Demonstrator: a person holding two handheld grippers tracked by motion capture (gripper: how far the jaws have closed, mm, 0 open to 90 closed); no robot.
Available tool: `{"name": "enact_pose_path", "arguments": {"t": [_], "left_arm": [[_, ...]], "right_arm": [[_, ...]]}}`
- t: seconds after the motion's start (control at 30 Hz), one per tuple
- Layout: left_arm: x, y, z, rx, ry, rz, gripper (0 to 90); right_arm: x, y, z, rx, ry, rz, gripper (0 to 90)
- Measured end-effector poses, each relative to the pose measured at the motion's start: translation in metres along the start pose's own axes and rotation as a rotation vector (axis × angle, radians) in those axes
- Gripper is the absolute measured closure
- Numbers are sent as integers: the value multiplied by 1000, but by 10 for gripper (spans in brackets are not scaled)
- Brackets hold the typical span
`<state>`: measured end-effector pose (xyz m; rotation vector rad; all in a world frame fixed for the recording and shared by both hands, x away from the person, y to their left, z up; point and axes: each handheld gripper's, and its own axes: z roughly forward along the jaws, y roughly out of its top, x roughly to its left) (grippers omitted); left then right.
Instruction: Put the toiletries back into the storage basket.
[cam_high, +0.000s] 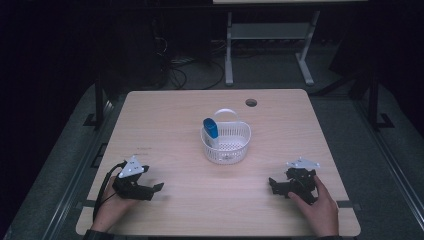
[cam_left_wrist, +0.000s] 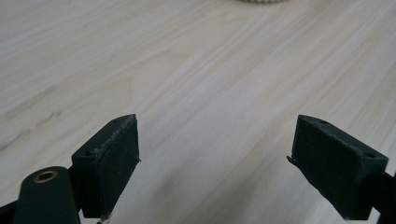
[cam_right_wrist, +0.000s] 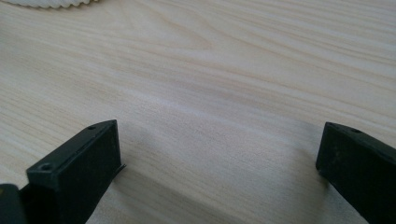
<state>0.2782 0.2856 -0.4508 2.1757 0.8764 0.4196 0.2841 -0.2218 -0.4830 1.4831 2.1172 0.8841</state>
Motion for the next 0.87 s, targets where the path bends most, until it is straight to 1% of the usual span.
{"name": "enact_pose_path", "arguments": {"t": [0.27, 0.37, 0.5, 0.53, 0.57, 0.87], "left_arm": [[1, -22, -3, 56, 46, -5, 143], [1, -28, -4, 64, 54, -9, 143], [2, -35, -6, 37, 40, -34, 141], [2, -37, -7, 23, 35, -44, 141], [3, -38, -7, 24, 28, -48, 140], [2, -40, -9, 24, 31, -51, 132]], "right_arm": [[0, 0, 0, 0, 0, 0, 0], [0, 0, 0, 0, 0, 0, 0], [0, 0, 0, 0, 0, 0, 0], [0, 0, 0, 0, 0, 0, 0], [0, 0, 0, 0, 0, 0, 0], [0, 0, 0, 0, 0, 0, 0]]}}
